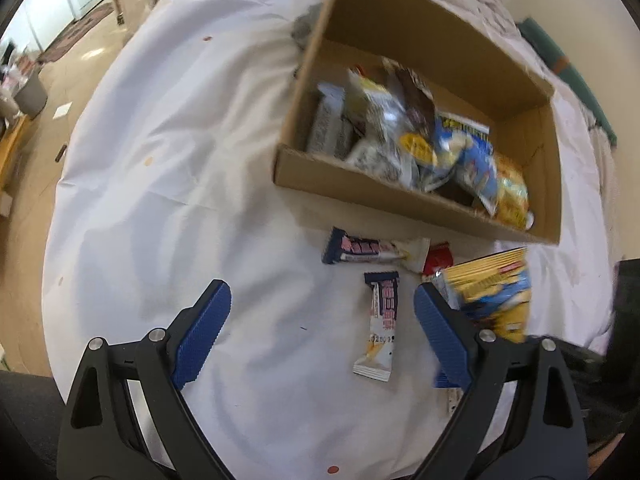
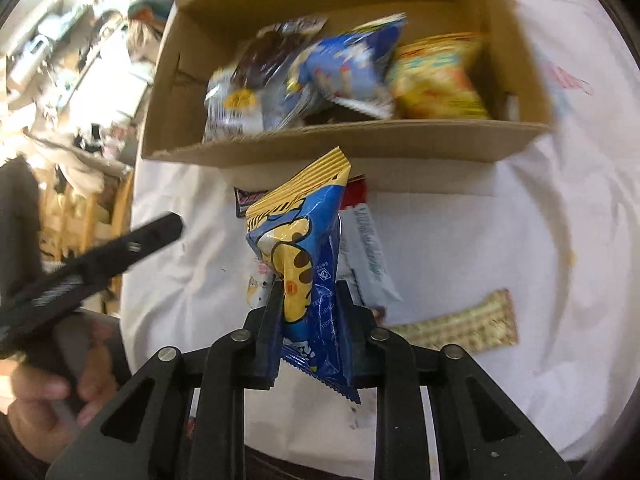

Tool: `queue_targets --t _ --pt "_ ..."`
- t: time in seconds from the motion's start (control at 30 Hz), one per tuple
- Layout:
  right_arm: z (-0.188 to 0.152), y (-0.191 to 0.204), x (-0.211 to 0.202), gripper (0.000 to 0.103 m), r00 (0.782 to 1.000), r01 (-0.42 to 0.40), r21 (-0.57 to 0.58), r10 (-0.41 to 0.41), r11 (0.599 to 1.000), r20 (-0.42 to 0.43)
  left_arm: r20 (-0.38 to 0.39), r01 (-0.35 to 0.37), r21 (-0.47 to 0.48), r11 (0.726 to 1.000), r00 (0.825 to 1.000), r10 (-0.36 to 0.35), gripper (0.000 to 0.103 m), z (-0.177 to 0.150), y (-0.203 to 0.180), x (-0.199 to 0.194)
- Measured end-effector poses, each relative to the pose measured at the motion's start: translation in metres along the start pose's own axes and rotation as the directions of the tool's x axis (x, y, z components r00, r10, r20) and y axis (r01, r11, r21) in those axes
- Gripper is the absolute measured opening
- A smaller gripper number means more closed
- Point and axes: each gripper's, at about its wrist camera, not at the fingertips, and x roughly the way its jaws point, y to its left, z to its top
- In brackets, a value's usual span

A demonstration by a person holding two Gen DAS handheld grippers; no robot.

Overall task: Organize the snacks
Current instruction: 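Grasp the yellow-blue chip bag with the right tool while the left tool grasps a snack bar, then carry both snacks into the box and open both tools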

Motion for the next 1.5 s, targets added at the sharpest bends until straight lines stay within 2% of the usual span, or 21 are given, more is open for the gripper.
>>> queue_targets --t 0.1,0.2,0.27,0.3,0.33,0.37,0.43,0.53,0.63,0.7,0.77,0.9,1.0,1.07,1.1,1.23,1.4,1.5 --pt "-0.007 -0.011 -0.012 0.024 0.999 -0.019 0.019 0.018 1.0 0.028 -0.057 -0.013 0.043 0.999 0.998 0.016 0.086 -0.006 -0.014 0.021" --pt "-0.014 -0.021 -0.019 0.024 0.999 -0.011 0.026 0.01 1.0 0.043 -0.121 0.004 0.062 0.998 0.993 0.004 0.073 -0.012 -0.026 0.041" --pt "-0.017 -0.027 -0.021 0.024 0.999 -0.007 0.035 0.006 0.999 0.047 -0.169 0.001 0.1 0.995 0.985 0.016 0.055 -0.017 -0.038 0.059" --pt "-0.021 -0.026 -0.024 0.024 0.999 -0.006 0.037 0.004 0.999 0.049 -0.183 -0.006 0.124 0.992 0.983 0.029 0.051 -0.021 -0.042 0.066" --pt "-0.023 -0.027 -0.025 0.024 0.999 -0.004 0.04 0.002 0.999 0.05 -0.186 -0.022 0.152 0.988 0.981 0.051 0.042 -0.023 -0.046 0.069" --pt "-0.022 -0.029 -0.024 0.024 0.999 -0.003 0.045 0.001 0.999 0.051 -0.176 -0.042 0.18 0.983 0.982 0.074 0.015 -0.025 -0.049 0.071" --pt "-0.019 -0.027 -0.025 0.024 0.999 -0.005 0.053 0.002 0.999 0.054 -0.192 -0.037 0.215 0.976 0.978 0.08 0.014 -0.025 -0.053 0.07" --pt "-0.013 -0.027 -0.026 0.024 0.998 -0.021 0.062 0.017 0.998 0.055 -0.204 -0.007 0.136 0.991 0.978 0.035 0.014 -0.024 -0.04 0.062" --pt "-0.009 -0.01 -0.032 0.024 0.997 -0.046 0.035 0.044 0.998 0.067 -0.179 0.007 0.1 0.995 0.984 0.011 0.014 -0.024 -0.031 0.047" --pt "-0.011 0.005 -0.036 0.024 0.996 -0.046 -0.007 0.047 0.999 0.082 -0.148 0.006 0.117 0.993 0.989 0.011 0.014 -0.027 -0.031 0.034" --pt "-0.012 0.013 -0.042 0.024 0.991 -0.086 -0.015 0.087 0.996 0.098 -0.116 -0.002 0.127 0.992 0.993 0.016 0.014 -0.03 -0.028 0.017" --pt "-0.009 0.022 -0.07 0.024 0.97 -0.135 -0.039 0.14 0.99 0.199 -0.06 0.004 0.106 0.994 0.998 0.003 0.014 -0.028 -0.027 -0.016" --pt "-0.004 0.014 -0.088 0.024 0.947 -0.181 -0.02 0.179 0.983 0.266 0.018 -0.001 0.123 0.992 1.0 -0.001 0.014 -0.019 -0.031 -0.045" --pt "0.001 0.01 -0.097 0.024 0.934 -0.203 -0.007 0.196 0.979 0.298 0.074 -0.008 0.136 0.991 0.997 -0.002 0.014 -0.004 -0.034 -0.065" --pt "0.005 0.007 -0.103 0.024 0.928 -0.208 0.001 0.197 0.978 0.316 0.09 -0.009 0.136 0.991 0.996 -0.003 0.014 0.014 -0.03 -0.069" --pt "0.02 -0.001 -0.123 0.024 0.903 -0.223 0.024 0.197 0.975 0.381 0.138 -0.011 0.14 0.99 0.99 -0.009 0.014 0.039 -0.02 -0.086" --pt "0.038 -0.008 -0.138 0.024 0.892 -0.201 0.039 0.166 0.979 0.419 0.191 -0.02 0.159 0.987 0.982 -0.011 0.014 0.066 -0.029 -0.093" --pt "0.052 -0.012 -0.138 0.024 0.895 -0.172 0.047 0.136 0.984 0.426 0.208 -0.026 0.173 0.985 0.978 -0.011 0.014 0.08 -0.036 -0.09"
